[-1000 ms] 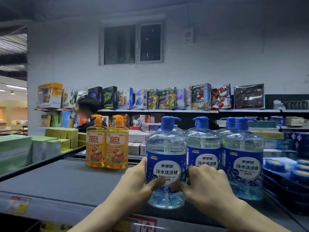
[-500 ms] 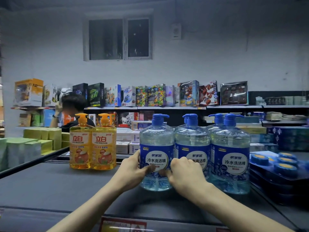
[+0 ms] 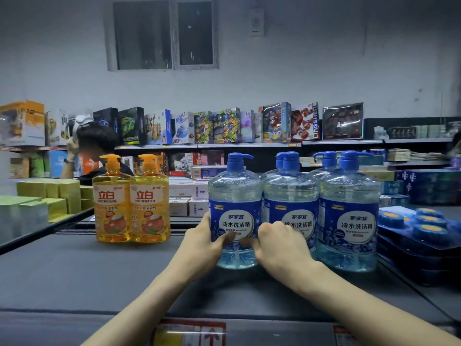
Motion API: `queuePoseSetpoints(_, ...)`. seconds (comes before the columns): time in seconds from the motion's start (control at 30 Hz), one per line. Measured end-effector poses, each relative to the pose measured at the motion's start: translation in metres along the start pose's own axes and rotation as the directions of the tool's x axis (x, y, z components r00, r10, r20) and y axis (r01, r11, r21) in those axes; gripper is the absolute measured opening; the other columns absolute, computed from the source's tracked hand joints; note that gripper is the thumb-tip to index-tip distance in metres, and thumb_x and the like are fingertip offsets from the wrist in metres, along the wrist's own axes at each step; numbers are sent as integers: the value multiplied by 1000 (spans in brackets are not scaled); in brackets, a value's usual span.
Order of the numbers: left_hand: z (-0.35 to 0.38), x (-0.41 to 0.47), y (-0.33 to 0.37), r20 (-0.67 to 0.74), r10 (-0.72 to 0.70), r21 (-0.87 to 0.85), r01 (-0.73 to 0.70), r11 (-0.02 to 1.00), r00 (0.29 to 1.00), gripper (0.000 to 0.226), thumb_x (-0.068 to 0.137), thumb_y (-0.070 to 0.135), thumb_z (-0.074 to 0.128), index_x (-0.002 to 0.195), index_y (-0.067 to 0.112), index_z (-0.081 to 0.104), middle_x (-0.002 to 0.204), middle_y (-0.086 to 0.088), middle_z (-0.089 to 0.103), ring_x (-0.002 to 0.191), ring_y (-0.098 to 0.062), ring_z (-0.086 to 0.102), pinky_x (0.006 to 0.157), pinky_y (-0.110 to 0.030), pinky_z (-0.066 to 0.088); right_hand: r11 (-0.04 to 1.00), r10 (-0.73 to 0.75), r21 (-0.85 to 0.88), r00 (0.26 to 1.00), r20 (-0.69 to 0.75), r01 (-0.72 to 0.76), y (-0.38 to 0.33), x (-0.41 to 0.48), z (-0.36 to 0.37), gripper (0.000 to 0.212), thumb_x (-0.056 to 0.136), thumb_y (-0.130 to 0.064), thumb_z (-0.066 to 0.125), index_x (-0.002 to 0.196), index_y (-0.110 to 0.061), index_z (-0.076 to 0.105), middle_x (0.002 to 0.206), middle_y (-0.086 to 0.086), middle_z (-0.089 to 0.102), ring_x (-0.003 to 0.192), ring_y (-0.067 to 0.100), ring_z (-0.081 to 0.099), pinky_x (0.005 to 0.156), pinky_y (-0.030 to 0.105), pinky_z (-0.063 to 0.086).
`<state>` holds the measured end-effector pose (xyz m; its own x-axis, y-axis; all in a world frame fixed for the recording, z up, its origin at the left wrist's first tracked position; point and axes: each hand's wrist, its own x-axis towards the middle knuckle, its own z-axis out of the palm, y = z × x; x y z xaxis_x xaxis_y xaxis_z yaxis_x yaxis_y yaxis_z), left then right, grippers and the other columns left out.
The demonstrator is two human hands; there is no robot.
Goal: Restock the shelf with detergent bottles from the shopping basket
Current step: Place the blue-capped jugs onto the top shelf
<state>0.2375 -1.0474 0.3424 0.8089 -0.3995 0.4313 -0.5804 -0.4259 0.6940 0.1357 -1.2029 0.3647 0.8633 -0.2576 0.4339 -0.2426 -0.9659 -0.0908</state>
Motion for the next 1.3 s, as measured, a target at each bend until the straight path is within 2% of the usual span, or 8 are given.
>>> queuePoseSetpoints(0.23,-2,-7,1,27,-71,210,64,976,997,46,98,61,61,128,27,67,120,3,77,112,-22,70,98,-40,56,1000,-6,24,999,32,5,2,-10,-4,51,102,-64,51,100,-15,65,108,14,72,102,38,69,79,42,50)
queuePoseSetpoints(0.33,-5,-18,7,63,-110,332,83,940,992,44,96,55,63,132,29,64,128,0,74,119,-26,67,99,-39,55,1000,-29,9,995,91,28,5,-20,-6,52,102,-64,48,109,-16,64,114,14,70,108,38,66,87,44,49)
queuePoseSetpoints(0.47,-7,-41,23,100,-153,402,101,910,983,42,99,43,62,138,28,59,134,-6,69,120,-27,64,97,-35,52,989,-44,149,987,153,21,20,-30,-7,51,100,-70,42,114,-25,63,119,5,71,110,32,65,96,47,52)
queuePoseSetpoints(0.6,-3,-72,46,82,-169,455,114,883,982,45,92,51,56,130,28,63,131,-5,69,117,-28,65,98,-40,55,983,-116,165,976,187,85,35,-53,-20,48,103,-65,42,129,-30,61,133,1,68,121,28,62,100,46,51)
queuePoseSetpoints(0.7,8,-96,71,52,-119,525,74,848,992,47,97,46,58,137,23,61,138,-5,66,126,-28,61,102,-40,52,987,-149,85,978,145,138,56,-80,-35,51,106,-60,40,140,-26,58,139,0,65,127,26,59,103,45,48)
queuePoseSetpoints(0.87,47,-140,128,-1,19,652,-14,758,1000,46,100,47,52,136,20,58,131,-2,67,121,-25,62,96,-42,53,983,-140,-117,990,23,142,107,-142,-59,51,107,-59,31,131,-24,59,127,-1,67,119,25,59,101,45,43)
queuePoseSetpoints(1.03,109,-189,199,41,120,648,-118,753,992,44,99,47,49,132,19,59,124,-2,67,118,-27,60,93,-42,49,984,-43,-173,999,-32,37,175,-217,-91,68,94,-62,13,128,-26,61,123,-3,68,118,24,60,96,44,44)
queuePoseSetpoints(1.3,241,-275,300,255,242,515,-343,786,936,42,100,53,49,126,23,61,112,1,68,111,-28,62,82,-39,48,967,194,-173,981,18,-188,300,-351,-117,59,102,-61,27,138,-24,57,128,-2,67,123,24,59,100,45,46)
